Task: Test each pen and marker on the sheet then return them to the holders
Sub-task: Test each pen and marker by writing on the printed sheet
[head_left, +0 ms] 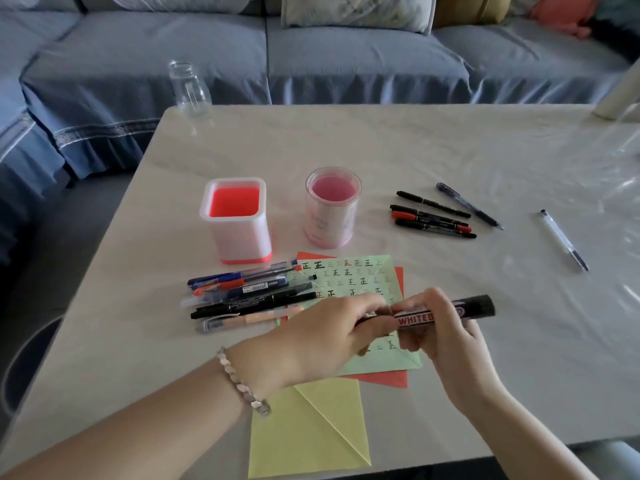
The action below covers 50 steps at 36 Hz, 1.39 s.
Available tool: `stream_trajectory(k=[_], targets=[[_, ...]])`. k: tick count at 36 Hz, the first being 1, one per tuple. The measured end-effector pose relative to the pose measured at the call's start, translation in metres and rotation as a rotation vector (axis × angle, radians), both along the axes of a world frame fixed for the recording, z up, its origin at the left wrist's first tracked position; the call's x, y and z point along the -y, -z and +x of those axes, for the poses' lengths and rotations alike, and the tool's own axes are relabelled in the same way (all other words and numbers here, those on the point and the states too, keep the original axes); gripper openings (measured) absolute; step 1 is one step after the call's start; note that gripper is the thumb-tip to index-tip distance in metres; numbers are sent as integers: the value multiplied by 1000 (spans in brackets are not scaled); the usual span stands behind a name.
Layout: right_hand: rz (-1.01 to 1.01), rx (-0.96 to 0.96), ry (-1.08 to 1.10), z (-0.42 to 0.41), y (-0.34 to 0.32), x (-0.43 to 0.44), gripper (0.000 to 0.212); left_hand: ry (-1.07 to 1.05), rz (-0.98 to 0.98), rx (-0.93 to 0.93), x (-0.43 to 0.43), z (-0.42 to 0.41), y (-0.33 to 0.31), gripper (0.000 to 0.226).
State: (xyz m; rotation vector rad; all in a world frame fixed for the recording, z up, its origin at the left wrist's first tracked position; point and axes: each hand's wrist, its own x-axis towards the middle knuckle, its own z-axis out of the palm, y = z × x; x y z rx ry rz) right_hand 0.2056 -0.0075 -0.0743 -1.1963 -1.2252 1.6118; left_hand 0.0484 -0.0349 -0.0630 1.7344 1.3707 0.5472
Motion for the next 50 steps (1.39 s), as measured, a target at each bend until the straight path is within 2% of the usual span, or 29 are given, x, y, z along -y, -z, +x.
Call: stream_trajectory(k=[3, 5, 7, 12, 15, 19, 22, 25, 27, 31, 34, 38, 41, 43, 45, 47, 50], targets=[[106, 315, -162, 8, 4, -18, 40, -152, 177, -119, -7, -1, 12, 20], [210, 573, -233, 15, 11, -38, 26, -307, 298, -169, -9, -7, 21, 17], [332, 758, -216, 24, 17, -63, 6, -448, 391, -214, -7, -18, 29, 13], [590, 1108, -124, 33, 30, -133, 33, -672, 527, -435, 7, -57, 48, 13], [616, 1258, -142, 31, 40, -164, 38, -713, 532, -586, 17, -83, 55, 27], [598, 1408, -209, 29, 54, -178, 37, -760, 491, -684, 23, -107, 67, 12], [595, 1394, -170, 28, 58, -182, 33, -729, 436, -742, 26, -114, 78, 23], [477, 1383, -183, 29, 57, -184, 31, -735, 442, -760, 26, -110, 82, 29], [439, 1384, -192, 31, 55, -180, 30, -743, 492, -730, 23, -102, 80, 30], [560, 1381, -228, 29, 47, -160, 25, -616, 592, -579, 15, -76, 63, 26], [595, 1188, -275, 17, 21, -125, 13, -453, 636, -462, 8, -53, 47, 38], [597, 991, -444, 5, -19, -64, 5, -231, 712, -476, 4, -20, 34, 45], [574, 885, -529, 3, -37, -31, 9, -132, 766, -528, 3, -1, 34, 35], [553, 824, -526, 7, -47, -22, 9, -123, 773, -482, 4, 4, 33, 20], [403, 636, -502, 12, -56, -20, 10, -113, 741, -385, 8, 4, 30, 20], [212, 367, -459, 16, -61, -21, 12, -120, 668, -252, 13, 3, 26, 23], [75, 86, -330, 15, -57, -18, 25, -199, 579, -136, 19, 4, 19, 21]])
